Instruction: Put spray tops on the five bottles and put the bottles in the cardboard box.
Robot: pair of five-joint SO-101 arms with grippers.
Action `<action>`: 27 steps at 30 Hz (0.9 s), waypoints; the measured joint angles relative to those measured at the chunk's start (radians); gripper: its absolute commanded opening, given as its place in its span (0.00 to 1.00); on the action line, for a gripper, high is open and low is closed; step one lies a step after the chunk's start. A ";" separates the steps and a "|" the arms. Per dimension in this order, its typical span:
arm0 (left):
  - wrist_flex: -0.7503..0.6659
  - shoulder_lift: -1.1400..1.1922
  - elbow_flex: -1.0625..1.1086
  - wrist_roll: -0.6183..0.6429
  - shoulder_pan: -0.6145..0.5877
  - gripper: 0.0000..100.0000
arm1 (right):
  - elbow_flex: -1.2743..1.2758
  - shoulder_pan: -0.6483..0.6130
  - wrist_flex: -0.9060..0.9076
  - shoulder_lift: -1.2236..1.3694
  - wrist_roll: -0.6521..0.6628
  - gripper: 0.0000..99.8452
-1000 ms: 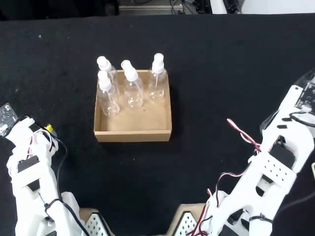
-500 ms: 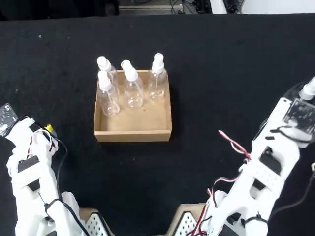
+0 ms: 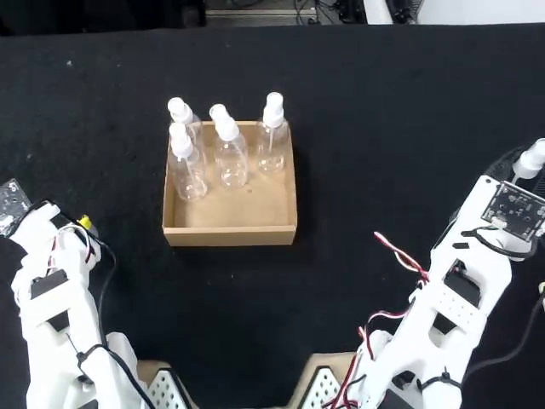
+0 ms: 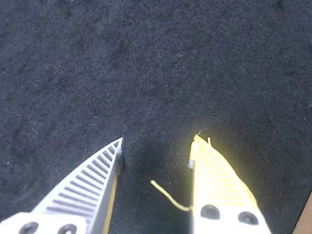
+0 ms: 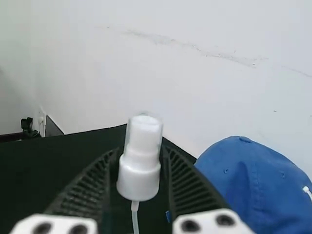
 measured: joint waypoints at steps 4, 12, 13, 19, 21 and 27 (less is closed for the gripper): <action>0.000 0.000 0.000 0.000 0.000 0.20 | 0.000 0.000 -0.025 0.040 0.000 0.01; 0.000 0.000 0.000 0.000 0.000 0.20 | 0.000 0.025 -0.157 0.203 0.000 0.01; 0.000 0.000 0.000 0.000 0.000 0.20 | 0.000 0.025 -0.158 0.203 -0.002 0.01; 0.000 0.000 0.000 0.000 0.000 0.20 | 0.038 0.025 -0.170 0.203 -0.017 0.01; 0.000 0.000 0.000 0.000 0.000 0.20 | 0.040 0.025 -0.172 0.207 -0.032 0.01; 0.000 0.000 0.000 0.000 0.000 0.20 | 0.040 0.025 -0.172 0.209 -0.037 0.10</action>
